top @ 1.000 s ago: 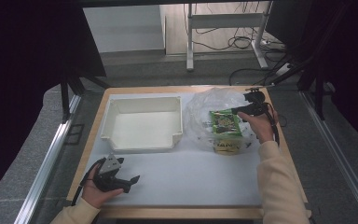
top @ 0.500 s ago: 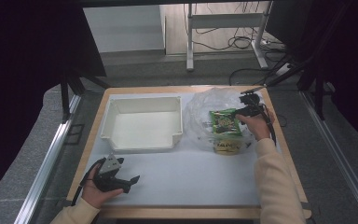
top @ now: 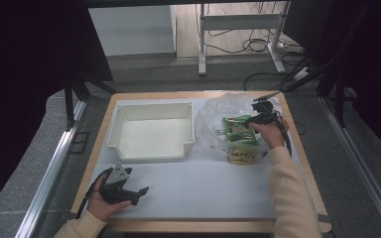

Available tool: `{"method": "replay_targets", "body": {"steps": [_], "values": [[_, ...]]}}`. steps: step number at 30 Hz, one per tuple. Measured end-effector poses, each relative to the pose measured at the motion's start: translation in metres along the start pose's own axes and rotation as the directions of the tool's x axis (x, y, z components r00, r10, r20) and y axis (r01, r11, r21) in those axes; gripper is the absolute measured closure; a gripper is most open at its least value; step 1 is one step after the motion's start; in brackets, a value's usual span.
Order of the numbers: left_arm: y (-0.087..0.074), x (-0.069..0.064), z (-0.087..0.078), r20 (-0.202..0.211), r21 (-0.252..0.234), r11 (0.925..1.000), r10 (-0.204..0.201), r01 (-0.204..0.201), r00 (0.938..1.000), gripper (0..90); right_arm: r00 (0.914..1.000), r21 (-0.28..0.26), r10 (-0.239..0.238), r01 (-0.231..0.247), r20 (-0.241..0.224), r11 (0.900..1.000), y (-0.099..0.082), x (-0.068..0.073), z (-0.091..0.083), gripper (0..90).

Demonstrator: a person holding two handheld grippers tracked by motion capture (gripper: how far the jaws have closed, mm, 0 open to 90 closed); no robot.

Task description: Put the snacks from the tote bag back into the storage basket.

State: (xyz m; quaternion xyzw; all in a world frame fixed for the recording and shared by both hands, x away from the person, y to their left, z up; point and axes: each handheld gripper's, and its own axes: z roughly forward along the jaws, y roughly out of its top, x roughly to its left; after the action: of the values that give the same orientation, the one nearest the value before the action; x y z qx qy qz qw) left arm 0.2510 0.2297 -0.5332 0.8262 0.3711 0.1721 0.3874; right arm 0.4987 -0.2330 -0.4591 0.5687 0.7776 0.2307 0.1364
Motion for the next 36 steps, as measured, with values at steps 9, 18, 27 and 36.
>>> {"method": "replay_targets", "body": {"steps": [9,18,27,36], "values": [[0.0,0.0,0.0,0.0,0.002,1.0,0.002,-0.002,1.0,7.6,0.9998,0.026,0.016,-0.017,0.013,0.9995,0.0,-0.004,0.007,52.8],[0.0,0.0,0.0,0.001,0.001,1.0,0.001,-0.001,1.0,7.6,0.9991,0.037,0.033,-0.034,0.026,0.9987,-0.001,-0.008,0.013,59.8],[0.0,0.0,0.0,0.001,0.002,1.0,0.002,-0.002,1.0,7.7,0.9979,0.064,0.054,-0.056,0.035,0.9964,-0.002,-0.014,0.022,63.9],[0.0,0.001,-0.003,-0.012,-0.024,0.9997,-0.005,0.004,0.9999,7.9,0.9975,0.087,0.066,-0.068,0.024,0.9939,-0.004,-0.012,0.026,64.5]]}}
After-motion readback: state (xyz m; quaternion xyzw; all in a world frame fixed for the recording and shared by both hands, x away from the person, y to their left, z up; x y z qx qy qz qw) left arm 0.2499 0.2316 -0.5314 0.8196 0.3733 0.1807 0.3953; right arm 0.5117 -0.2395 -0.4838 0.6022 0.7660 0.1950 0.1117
